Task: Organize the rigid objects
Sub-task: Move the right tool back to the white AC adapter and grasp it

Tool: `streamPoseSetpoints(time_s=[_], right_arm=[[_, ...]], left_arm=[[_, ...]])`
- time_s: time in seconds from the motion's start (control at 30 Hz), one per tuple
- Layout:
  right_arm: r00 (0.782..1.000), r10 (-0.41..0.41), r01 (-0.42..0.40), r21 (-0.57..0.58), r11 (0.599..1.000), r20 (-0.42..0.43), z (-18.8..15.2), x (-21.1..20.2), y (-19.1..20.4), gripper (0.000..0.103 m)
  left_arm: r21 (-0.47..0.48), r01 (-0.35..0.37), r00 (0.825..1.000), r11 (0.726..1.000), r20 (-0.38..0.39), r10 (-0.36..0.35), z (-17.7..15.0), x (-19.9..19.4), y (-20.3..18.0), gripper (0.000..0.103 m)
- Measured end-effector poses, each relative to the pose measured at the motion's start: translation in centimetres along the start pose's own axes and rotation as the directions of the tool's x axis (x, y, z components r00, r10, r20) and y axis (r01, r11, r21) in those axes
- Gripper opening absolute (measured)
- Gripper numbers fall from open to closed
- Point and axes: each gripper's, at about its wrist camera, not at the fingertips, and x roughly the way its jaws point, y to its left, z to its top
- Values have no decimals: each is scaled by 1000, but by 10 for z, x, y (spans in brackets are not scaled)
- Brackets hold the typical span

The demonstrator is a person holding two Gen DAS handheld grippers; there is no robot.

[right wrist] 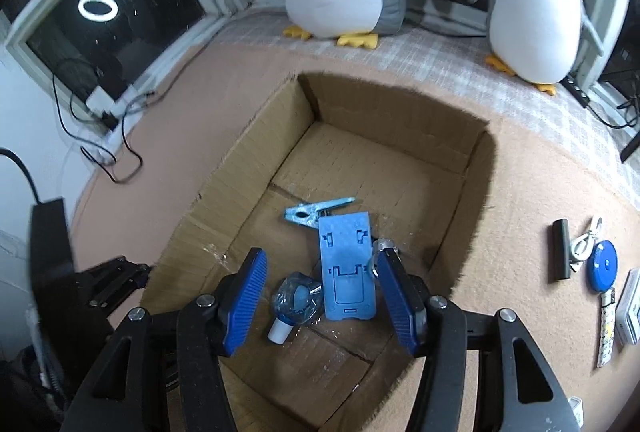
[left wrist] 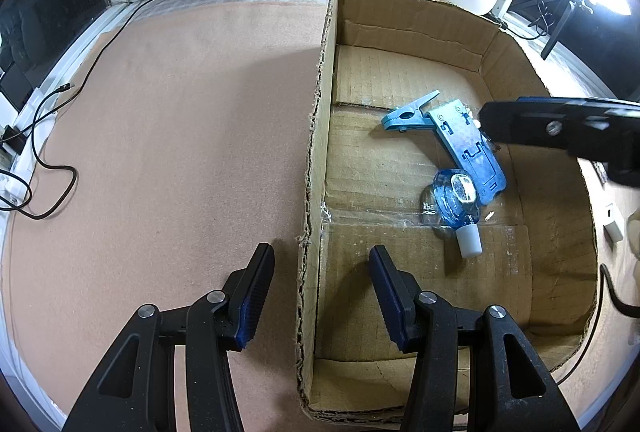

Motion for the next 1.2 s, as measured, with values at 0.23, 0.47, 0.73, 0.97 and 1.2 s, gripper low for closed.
streamPoseSetpoints(time_s=[0.23, 0.47, 0.73, 0.97, 1.2], right_arm=[[994, -20, 10, 95, 995, 109, -9, -55, -41, 54], [977, -153, 102, 308, 946, 147, -36, -99, -131, 54], [956, -283, 215, 473, 855, 75, -83, -115, -217, 54], [968, -251, 218, 476, 852, 5, -125, -111, -235, 54], [974, -221, 227, 368, 902, -58, -155, -104, -213, 54]], left_arm=[[1, 0, 1000, 1000, 0, 0, -1, 0, 1, 54], [2, -1, 1000, 1000, 0, 1, -1, 0, 1, 54], [6, -6, 1000, 1000, 1, 6, -1, 1, -1, 54], [6, -6, 1000, 1000, 1, 6, -1, 1, -1, 54], [8, -8, 1000, 1000, 1, 8, -1, 1, -2, 54]])
